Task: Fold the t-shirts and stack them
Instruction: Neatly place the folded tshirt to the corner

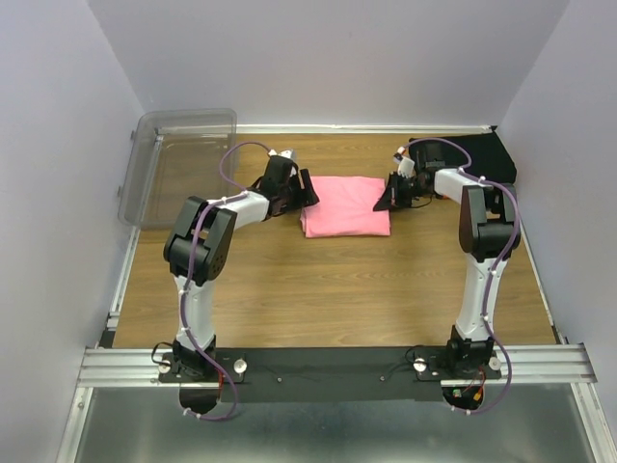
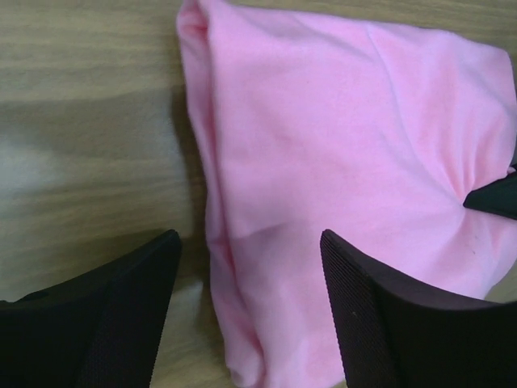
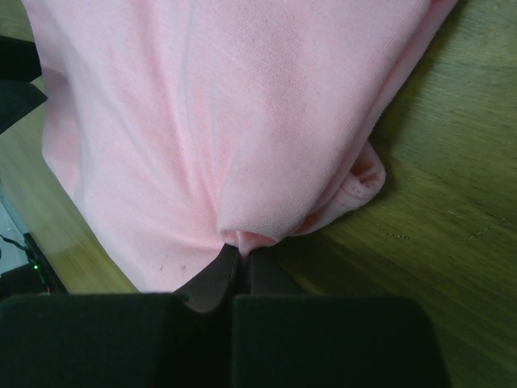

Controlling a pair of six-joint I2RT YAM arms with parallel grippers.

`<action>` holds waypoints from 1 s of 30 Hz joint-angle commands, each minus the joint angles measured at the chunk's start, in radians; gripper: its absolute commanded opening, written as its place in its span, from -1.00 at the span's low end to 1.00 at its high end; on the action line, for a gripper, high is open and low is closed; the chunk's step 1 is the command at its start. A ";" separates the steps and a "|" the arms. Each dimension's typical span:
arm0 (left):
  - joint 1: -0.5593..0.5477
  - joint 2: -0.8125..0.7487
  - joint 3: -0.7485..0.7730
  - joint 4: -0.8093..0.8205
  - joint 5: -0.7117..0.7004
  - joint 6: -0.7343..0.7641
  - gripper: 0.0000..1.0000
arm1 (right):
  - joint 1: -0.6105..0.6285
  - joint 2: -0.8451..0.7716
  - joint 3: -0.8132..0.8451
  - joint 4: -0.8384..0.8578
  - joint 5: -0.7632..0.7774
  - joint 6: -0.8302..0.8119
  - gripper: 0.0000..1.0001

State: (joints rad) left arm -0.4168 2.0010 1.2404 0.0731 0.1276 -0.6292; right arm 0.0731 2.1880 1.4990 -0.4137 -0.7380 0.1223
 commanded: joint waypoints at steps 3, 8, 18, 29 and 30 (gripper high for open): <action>-0.025 0.117 0.070 -0.072 0.127 0.040 0.23 | -0.001 0.004 0.018 -0.042 0.046 -0.027 -0.99; -0.031 0.156 0.097 -0.070 0.175 0.049 -0.46 | -0.001 0.001 0.018 -0.043 0.043 -0.030 -0.99; -0.033 0.044 0.033 0.046 0.184 0.080 -1.00 | -0.001 -0.059 0.018 -0.046 0.094 -0.075 -0.99; -0.042 -0.088 -0.021 0.201 0.283 0.022 -1.00 | -0.002 -0.214 0.026 -0.048 0.161 -0.113 -0.99; -0.045 -0.088 -0.016 0.202 0.285 0.020 -1.00 | -0.002 -0.217 0.023 -0.046 0.161 -0.113 -0.99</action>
State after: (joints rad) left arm -0.4538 1.9457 1.2064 0.2241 0.3599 -0.5926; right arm 0.0731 2.0003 1.5024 -0.4549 -0.6178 0.0303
